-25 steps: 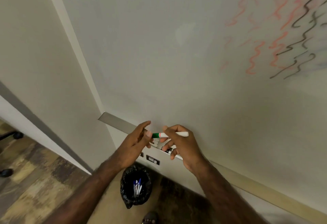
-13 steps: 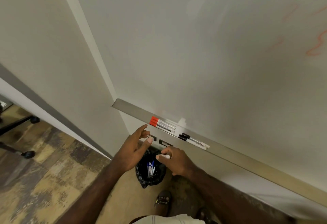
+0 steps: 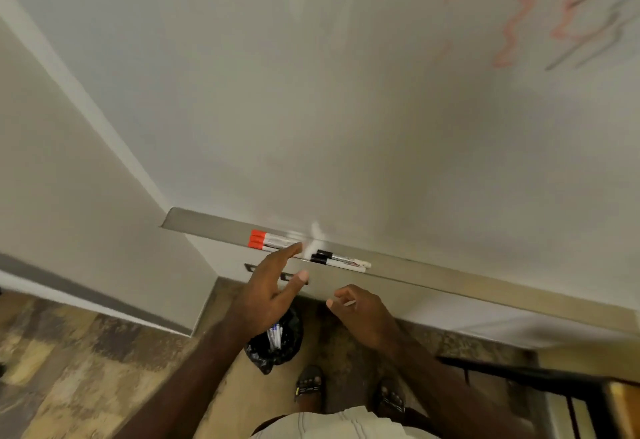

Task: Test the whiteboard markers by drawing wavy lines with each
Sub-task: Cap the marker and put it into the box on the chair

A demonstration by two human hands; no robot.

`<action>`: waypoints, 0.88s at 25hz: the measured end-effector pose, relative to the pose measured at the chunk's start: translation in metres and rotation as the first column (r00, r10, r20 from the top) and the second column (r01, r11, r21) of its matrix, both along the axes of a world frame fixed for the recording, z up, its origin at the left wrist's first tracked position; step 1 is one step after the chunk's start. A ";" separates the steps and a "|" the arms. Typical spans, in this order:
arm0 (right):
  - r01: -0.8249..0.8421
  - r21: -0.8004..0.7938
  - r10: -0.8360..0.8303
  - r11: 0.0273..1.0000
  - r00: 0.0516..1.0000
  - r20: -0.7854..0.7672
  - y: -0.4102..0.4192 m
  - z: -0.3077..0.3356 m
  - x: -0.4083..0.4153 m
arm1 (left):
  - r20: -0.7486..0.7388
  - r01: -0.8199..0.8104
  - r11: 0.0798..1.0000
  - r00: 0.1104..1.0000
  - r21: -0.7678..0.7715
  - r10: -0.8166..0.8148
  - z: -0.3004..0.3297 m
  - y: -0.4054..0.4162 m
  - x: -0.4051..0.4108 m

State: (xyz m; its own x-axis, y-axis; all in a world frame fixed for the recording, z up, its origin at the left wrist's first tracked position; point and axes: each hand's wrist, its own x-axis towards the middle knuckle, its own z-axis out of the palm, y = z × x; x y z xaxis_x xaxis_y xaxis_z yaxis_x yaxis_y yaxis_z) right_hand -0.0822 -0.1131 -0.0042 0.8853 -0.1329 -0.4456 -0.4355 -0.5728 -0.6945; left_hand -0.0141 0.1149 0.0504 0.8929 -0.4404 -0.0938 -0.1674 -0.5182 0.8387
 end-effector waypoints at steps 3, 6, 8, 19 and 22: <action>0.125 0.053 -0.126 0.991 0.992 0.018 -0.028 0.005 -0.026 | 0.047 0.124 0.992 0.991 -0.001 -0.124 -0.004 -0.039 0.003; 0.269 0.039 -0.271 0.962 0.960 0.073 -0.061 0.012 -0.053 | 0.060 0.269 0.963 0.961 -0.002 -0.269 -0.009 -0.093 0.005; 0.352 0.017 -0.352 0.936 0.930 0.102 -0.081 0.018 -0.074 | 0.091 0.365 0.931 0.927 0.007 -0.364 -0.009 -0.129 -0.002; 0.697 -0.165 -0.639 0.697 0.709 0.297 -0.213 0.041 -0.239 | 0.123 0.730 0.676 0.666 0.099 -0.736 -0.002 -0.333 -0.102; 0.764 -0.179 -0.674 0.620 0.636 0.377 -0.252 0.045 -0.294 | 0.149 0.778 0.619 0.603 0.110 -0.784 -0.002 -0.387 -0.145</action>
State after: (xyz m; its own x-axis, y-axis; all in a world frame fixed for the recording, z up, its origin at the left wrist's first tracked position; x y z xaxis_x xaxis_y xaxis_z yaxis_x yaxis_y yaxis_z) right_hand -0.3765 -0.3655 0.0404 0.5118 -0.8578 -0.0470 -0.6352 -0.3410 -0.6929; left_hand -0.1594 -0.2723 0.0481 0.2128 -0.9771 -0.0079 -0.6532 -0.1483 0.7425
